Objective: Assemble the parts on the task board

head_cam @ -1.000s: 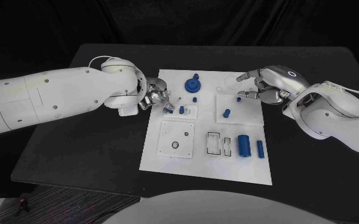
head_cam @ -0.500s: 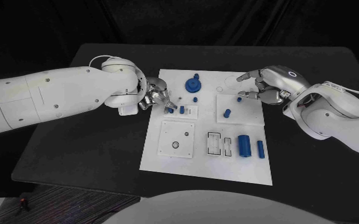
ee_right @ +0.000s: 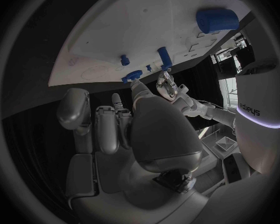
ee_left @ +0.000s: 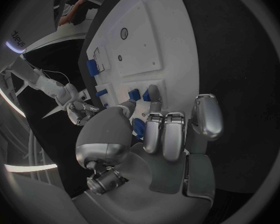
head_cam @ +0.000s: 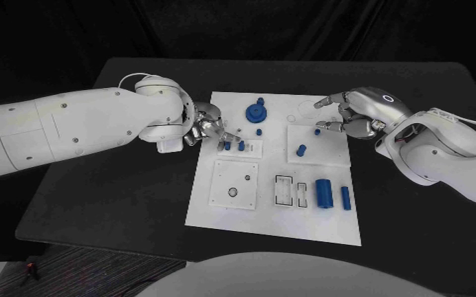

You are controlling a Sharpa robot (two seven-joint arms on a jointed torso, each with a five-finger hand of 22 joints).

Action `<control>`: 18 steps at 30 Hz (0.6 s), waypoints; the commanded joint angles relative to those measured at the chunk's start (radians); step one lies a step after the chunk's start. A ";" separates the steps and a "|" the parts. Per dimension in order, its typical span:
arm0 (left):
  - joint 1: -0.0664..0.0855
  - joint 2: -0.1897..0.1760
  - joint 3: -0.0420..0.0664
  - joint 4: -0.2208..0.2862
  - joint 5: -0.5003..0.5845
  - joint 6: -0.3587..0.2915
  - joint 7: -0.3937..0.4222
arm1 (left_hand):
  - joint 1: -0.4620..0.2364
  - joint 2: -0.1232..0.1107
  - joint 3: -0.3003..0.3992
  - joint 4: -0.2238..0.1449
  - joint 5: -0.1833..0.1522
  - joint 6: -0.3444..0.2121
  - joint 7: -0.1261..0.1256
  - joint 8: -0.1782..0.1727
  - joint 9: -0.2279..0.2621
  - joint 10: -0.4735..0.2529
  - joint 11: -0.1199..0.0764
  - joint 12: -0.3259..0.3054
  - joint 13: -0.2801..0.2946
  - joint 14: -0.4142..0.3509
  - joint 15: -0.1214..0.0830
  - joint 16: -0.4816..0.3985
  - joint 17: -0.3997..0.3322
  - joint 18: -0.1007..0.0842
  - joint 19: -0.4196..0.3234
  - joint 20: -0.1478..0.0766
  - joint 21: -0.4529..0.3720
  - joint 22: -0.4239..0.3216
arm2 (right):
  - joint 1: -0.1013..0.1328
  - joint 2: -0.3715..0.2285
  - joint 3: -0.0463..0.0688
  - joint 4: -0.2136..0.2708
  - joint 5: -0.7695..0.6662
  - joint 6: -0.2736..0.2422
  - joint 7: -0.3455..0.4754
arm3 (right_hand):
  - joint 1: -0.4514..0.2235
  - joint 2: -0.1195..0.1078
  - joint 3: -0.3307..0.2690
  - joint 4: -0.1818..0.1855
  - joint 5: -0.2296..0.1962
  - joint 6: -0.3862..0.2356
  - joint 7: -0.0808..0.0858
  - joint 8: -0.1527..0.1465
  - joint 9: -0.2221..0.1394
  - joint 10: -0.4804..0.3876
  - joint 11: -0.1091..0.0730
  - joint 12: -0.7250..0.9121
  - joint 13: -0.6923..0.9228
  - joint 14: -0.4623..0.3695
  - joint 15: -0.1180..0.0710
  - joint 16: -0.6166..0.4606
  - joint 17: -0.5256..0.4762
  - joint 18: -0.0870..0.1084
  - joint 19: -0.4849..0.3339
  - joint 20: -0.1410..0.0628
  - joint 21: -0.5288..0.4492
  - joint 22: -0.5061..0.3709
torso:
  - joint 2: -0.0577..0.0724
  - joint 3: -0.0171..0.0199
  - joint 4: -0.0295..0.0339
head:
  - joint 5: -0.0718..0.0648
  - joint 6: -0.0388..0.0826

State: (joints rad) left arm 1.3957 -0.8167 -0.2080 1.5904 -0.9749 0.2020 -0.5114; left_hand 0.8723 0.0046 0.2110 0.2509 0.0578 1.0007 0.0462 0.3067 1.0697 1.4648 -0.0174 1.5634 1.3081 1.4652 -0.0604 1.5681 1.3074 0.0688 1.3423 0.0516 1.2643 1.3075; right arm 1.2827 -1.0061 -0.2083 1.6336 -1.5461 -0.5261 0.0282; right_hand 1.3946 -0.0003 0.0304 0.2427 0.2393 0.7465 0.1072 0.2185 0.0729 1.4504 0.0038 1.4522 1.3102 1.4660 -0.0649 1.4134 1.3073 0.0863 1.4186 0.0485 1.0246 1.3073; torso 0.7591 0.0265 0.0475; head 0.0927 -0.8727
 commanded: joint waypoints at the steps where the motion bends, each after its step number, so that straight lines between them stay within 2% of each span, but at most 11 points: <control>1: -0.008 0.001 -0.005 -0.001 0.003 0.018 -0.013 | 0.004 0.019 -0.022 0.007 -0.003 0.002 -0.003 0.028 0.032 0.098 -0.003 -0.002 0.253 0.106 -0.001 0.003 0.263 0.013 0.005 0.001 -0.005 0.120 | -0.003 0.000 0.001 0.001 -0.002 0.005 -0.015 | 0.008 0.005 0.000 -0.005 0.006 -0.003 -0.001 -0.004 -0.001 -0.007 0.002 -0.003 0.103 0.059 0.005 -0.007 0.093 0.015 -0.007 0.002 -0.003 0.126 | 0.000 0.0002 0.0010 | -0.001 0.000; 5: -0.008 -0.003 -0.005 0.000 0.003 -0.009 -0.003 | 0.026 0.035 -0.065 0.022 -0.002 -0.020 -0.011 0.106 0.124 0.102 -0.010 0.003 0.258 0.106 -0.007 0.003 0.263 0.012 0.011 -0.004 -0.006 0.128 | -0.003 -0.001 0.001 0.001 -0.002 0.003 -0.015 | 0.008 0.005 0.000 -0.005 0.007 -0.003 -0.001 -0.004 -0.001 -0.008 0.002 -0.004 0.102 0.059 0.005 -0.008 0.092 0.015 -0.008 0.002 -0.007 0.126 | 0.001 -0.0001 0.0017 | -0.002 0.000; 8: -0.008 -0.010 -0.005 0.004 0.000 -0.063 0.028 | 0.038 0.038 -0.079 0.025 0.000 -0.027 -0.014 0.134 0.154 0.106 -0.013 0.007 0.263 0.106 -0.009 0.003 0.263 0.011 0.017 -0.007 -0.001 0.134 | -0.003 -0.002 0.001 0.002 -0.002 0.001 -0.014 | 0.008 0.005 0.000 -0.005 0.007 -0.003 -0.001 -0.004 -0.001 -0.008 0.002 -0.004 0.102 0.059 0.005 -0.008 0.092 0.015 -0.008 0.002 -0.007 0.126 | 0.001 -0.0005 0.0013 | 0.000 0.000; 10: -0.007 -0.019 -0.004 0.011 -0.019 -0.133 0.067 | 0.043 0.033 -0.104 0.031 -0.002 -0.023 -0.022 0.178 0.193 0.106 -0.020 0.007 0.263 0.106 -0.016 0.003 0.263 0.006 0.034 -0.011 0.017 0.145 | -0.003 -0.002 0.001 0.001 -0.002 0.000 -0.014 | 0.008 0.005 0.000 -0.006 0.007 -0.003 -0.001 -0.004 -0.001 -0.009 0.002 -0.005 0.101 0.059 0.005 -0.008 0.092 0.016 -0.008 0.002 -0.008 0.125 | 0.001 -0.0007 0.0012 | 0.002 0.000; 11: -0.007 -0.023 -0.004 0.014 -0.028 -0.159 0.081 | 0.040 0.021 -0.128 0.035 0.007 -0.018 -0.027 0.210 0.220 0.106 -0.024 0.007 0.263 0.106 -0.020 0.003 0.263 0.004 0.043 -0.015 0.026 0.150 | -0.003 -0.003 0.001 0.001 -0.002 0.000 -0.014 | 0.008 0.005 0.000 -0.006 0.007 -0.003 -0.001 -0.004 -0.001 -0.009 0.002 -0.005 0.101 0.059 0.005 -0.008 0.092 0.016 -0.008 0.002 -0.008 0.125 | 0.001 -0.0005 0.0011 | 0.002 0.000; 12: -0.006 -0.026 -0.004 0.016 -0.033 -0.177 0.092 | 0.040 0.021 -0.128 0.035 0.007 -0.018 -0.027 0.210 0.220 0.106 -0.024 0.007 0.263 0.106 -0.020 0.003 0.263 0.004 0.043 -0.015 0.026 0.150 | -0.003 -0.003 0.001 0.001 -0.002 -0.001 -0.014 | 0.008 0.005 0.000 -0.006 0.007 -0.003 -0.001 -0.004 -0.001 -0.009 0.002 -0.005 0.101 0.059 0.005 -0.008 0.092 0.016 -0.008 0.002 -0.008 0.125 | 0.001 -0.0005 0.0010 | 0.001 0.000; 13: -0.003 -0.033 -0.004 0.020 -0.043 -0.216 0.113 | 0.031 0.020 -0.158 0.038 0.012 0.009 -0.031 0.290 0.260 0.106 -0.028 0.007 0.263 0.106 -0.023 0.003 0.263 0.002 0.051 -0.020 0.035 0.156 | -0.003 -0.003 0.001 0.001 -0.002 -0.002 -0.014 | 0.008 0.005 0.000 -0.006 0.007 -0.003 -0.001 -0.004 -0.001 -0.009 0.002 -0.005 0.101 0.059 0.005 -0.008 0.092 0.016 -0.008 0.002 -0.008 0.125 | 0.000 -0.0008 0.0009 | 0.001 0.000; 14: 0.000 -0.037 -0.004 0.023 -0.047 -0.236 0.125 | 0.031 0.020 -0.158 0.038 0.012 0.009 -0.031 0.290 0.260 0.106 -0.028 0.007 0.263 0.106 -0.023 0.003 0.263 0.002 0.051 -0.020 0.035 0.156 | -0.002 -0.004 0.001 0.001 -0.002 -0.003 -0.014 | 0.008 0.005 0.000 -0.006 0.007 -0.003 -0.001 -0.004 -0.001 -0.009 0.002 -0.005 0.101 0.059 0.005 -0.008 0.092 0.016 -0.008 0.002 -0.008 0.125 | 0.001 -0.0007 0.0009 | 0.002 0.000; 15: 0.004 -0.041 -0.004 0.025 -0.050 -0.256 0.136 | 0.027 0.019 -0.173 0.038 0.009 0.011 -0.032 0.308 0.271 0.106 -0.030 0.007 0.263 0.106 -0.025 0.003 0.263 0.001 0.055 -0.022 0.038 0.159 | -0.002 -0.004 0.001 0.001 -0.002 -0.003 -0.014 | 0.008 0.005 0.000 -0.006 0.007 -0.003 -0.001 -0.004 -0.001 -0.009 0.002 -0.005 0.101 0.059 0.005 -0.008 0.092 0.016 -0.008 0.002 -0.008 0.125 | 0.001 -0.0010 0.0010 | 0.002 0.000; 18: 0.023 -0.048 -0.004 0.027 -0.068 -0.333 0.189 | 0.033 0.017 -0.183 0.035 0.009 0.008 -0.034 0.313 0.276 0.106 -0.031 0.007 0.263 0.106 -0.027 0.003 0.263 0.000 0.059 -0.023 0.042 0.162 | -0.002 -0.004 0.001 0.000 -0.002 -0.004 -0.014 | 0.008 0.005 0.000 -0.006 0.007 -0.003 -0.001 -0.005 -0.002 -0.010 0.002 -0.006 0.100 0.059 0.005 -0.010 0.090 0.016 -0.009 0.002 -0.011 0.125 | 0.001 -0.0018 0.0006 | 0.004 0.000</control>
State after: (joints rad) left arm 1.4097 -0.8649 -0.2140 1.6140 -1.0067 0.0093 -0.4249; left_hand 0.9040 0.0252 0.0331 0.2854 0.0669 1.0077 0.0144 0.6138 1.3081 1.4640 -0.0399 1.5674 1.3081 1.4670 -0.0806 1.5681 1.3073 0.0688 1.3947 0.0286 1.2997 1.3074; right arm 1.2827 -1.0089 -0.2083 1.6337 -1.5461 -0.5261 0.0280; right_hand 1.3946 -0.0003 0.0303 0.2427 0.2432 0.7465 0.1072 0.2185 0.0727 1.4469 0.0073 1.4535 1.3088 1.4660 -0.0649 1.4087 1.3073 0.0863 1.4186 0.0484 1.0184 1.3080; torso 0.7598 0.0255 0.0485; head 0.0958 -0.8727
